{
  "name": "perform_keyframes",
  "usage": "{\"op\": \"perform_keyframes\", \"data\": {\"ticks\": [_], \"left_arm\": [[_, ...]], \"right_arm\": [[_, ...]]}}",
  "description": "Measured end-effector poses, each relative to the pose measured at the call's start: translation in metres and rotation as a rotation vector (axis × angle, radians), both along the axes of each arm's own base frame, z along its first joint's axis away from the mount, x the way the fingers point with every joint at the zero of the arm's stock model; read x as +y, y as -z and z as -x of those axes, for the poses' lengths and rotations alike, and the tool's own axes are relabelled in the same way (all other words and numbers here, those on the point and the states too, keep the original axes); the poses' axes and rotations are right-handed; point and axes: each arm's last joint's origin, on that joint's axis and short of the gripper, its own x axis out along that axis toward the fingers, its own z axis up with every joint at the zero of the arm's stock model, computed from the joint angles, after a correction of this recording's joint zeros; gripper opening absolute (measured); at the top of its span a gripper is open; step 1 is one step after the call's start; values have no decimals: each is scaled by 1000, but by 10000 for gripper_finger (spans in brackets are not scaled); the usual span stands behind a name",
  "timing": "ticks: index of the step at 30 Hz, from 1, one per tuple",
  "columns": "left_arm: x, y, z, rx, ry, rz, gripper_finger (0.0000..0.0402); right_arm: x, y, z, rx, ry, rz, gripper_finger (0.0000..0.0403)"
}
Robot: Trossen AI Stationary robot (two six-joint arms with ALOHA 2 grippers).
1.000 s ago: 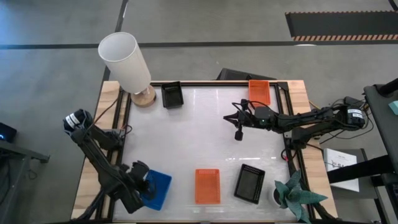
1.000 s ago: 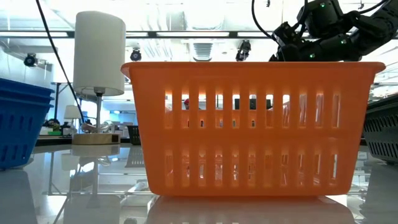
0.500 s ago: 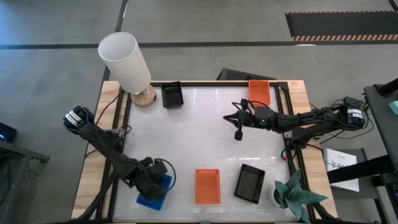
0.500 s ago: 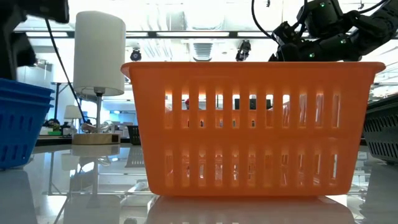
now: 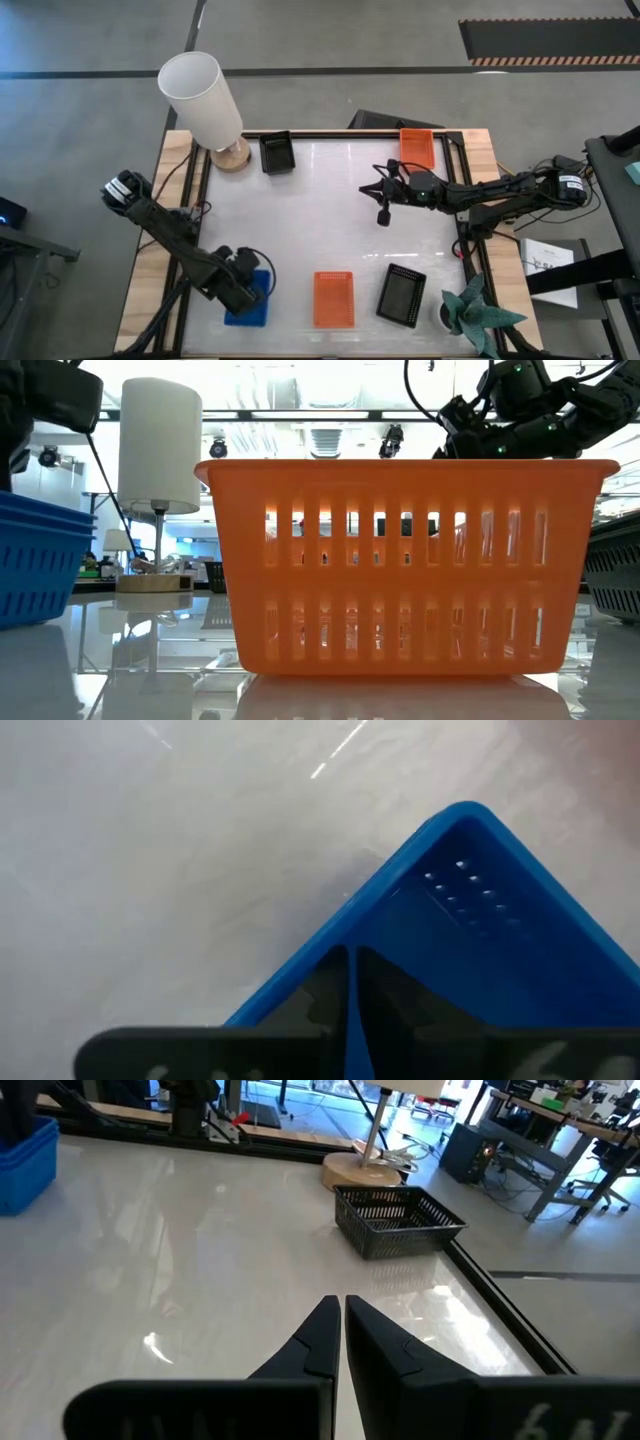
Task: Stack baskets by color
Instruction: Stack the right blue bin on top of the bottom blue bin, then stack the bottom orange bin on top of the top orange bin
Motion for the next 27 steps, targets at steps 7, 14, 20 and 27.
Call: {"op": "perform_keyframes", "data": {"ticks": [7, 14, 20, 27], "left_arm": [[-2, -8, -1, -22, 33, 5, 10], [-3, -39, -2, -288, 229, 24, 10], [24, -29, -12, -601, 347, -31, 10], [77, -7, -26, -945, 409, -261, 10]], "right_arm": [[0, 1, 0, 7, 2, -11, 13], [0, 1, 0, -7, 24, -63, 13], [9, 2, -1, 2, -7, -92, 21], [22, 0, -7, 54, -33, -203, 83]]}}
